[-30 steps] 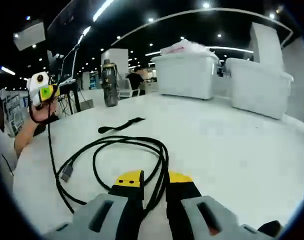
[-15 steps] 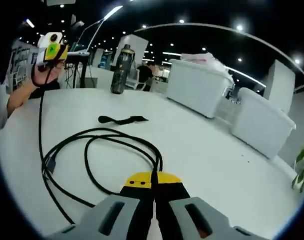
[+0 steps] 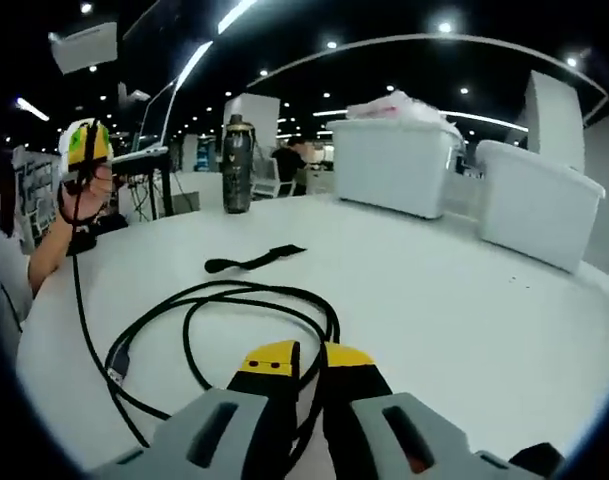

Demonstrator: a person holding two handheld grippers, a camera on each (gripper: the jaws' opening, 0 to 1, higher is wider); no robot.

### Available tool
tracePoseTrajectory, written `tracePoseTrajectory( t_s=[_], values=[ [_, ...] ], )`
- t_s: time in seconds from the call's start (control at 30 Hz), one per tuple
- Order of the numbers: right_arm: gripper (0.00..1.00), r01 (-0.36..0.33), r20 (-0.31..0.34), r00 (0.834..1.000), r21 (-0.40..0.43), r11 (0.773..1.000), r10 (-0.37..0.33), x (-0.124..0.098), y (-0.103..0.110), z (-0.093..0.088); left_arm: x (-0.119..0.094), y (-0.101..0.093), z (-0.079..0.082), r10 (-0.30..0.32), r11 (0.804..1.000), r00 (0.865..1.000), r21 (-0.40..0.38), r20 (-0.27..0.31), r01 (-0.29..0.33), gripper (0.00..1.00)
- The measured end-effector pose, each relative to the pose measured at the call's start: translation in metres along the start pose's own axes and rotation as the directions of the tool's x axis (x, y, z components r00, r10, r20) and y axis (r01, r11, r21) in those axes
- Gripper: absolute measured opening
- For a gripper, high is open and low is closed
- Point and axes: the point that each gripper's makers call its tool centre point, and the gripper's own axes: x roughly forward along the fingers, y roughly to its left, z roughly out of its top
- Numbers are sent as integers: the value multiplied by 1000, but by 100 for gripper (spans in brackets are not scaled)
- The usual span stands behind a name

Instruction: Coil the Type-C to USB data cable on the desktop and secure it with Velcro straps.

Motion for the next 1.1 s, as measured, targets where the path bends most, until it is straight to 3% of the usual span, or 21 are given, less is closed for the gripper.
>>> tracePoseTrajectory(
  t_s=[0.07, 0.2, 0.3, 0.33, 0.43, 0.53, 0.63, 0.73, 0.8, 0.87, 0.97, 1.1],
  values=[
    [10, 13, -35, 999, -75, 997, -15, 3, -2, -3, 0, -3, 4, -13, 1000, 1000, 4, 12, 13, 5],
    [10, -54, -2, 999, -95, 994, 54, 5, 14, 8, -1, -2, 8, -13, 1000, 1000, 13, 18, 13, 5],
    [10, -65, -78, 996, -168, 984, 53, 13, 17, 0, -2, -4, 12, -27, 1000, 999, 16, 27, 26, 5],
    [11, -64, -52, 997, -180, 982, 56, 15, 18, 5, -2, -6, 15, -32, 999, 999, 19, 34, 31, 5],
    [12, -46, -101, 994, -164, 985, 30, 19, 12, 2, -4, -13, 22, -54, 998, 997, 39, 47, 53, 5],
    [10, -48, -106, 994, -141, 989, 33, 23, 10, 4, -6, -20, 27, -76, 996, 995, 54, 59, 72, 5],
    [4, -30, -134, 991, -186, 982, 5, 24, 5, 2, -8, -23, 32, -89, 995, 993, 62, 72, 84, 5],
    [3, -51, -164, 986, -150, 987, 26, 24, 7, 3, -8, -23, 35, -94, 994, 992, 64, 80, 89, 5],
    [2, -60, -167, 986, -193, 979, 27, 25, 7, 3, -7, -22, 33, -87, 994, 994, 68, 69, 82, 5],
    [1, -57, -149, 989, -244, 968, 21, 24, 10, 6, -6, -21, 28, -83, 995, 995, 63, 54, 79, 5],
    [1, -3, -41, 999, -270, 963, -8, 19, 11, 25, -6, -18, 22, -69, 996, 997, 57, 36, 67, 5],
    [1, 67, 73, 996, -317, 946, -47, 5, 11, 54, -6, -13, 20, -57, 998, 998, 40, 31, 56, 5]
  ],
)
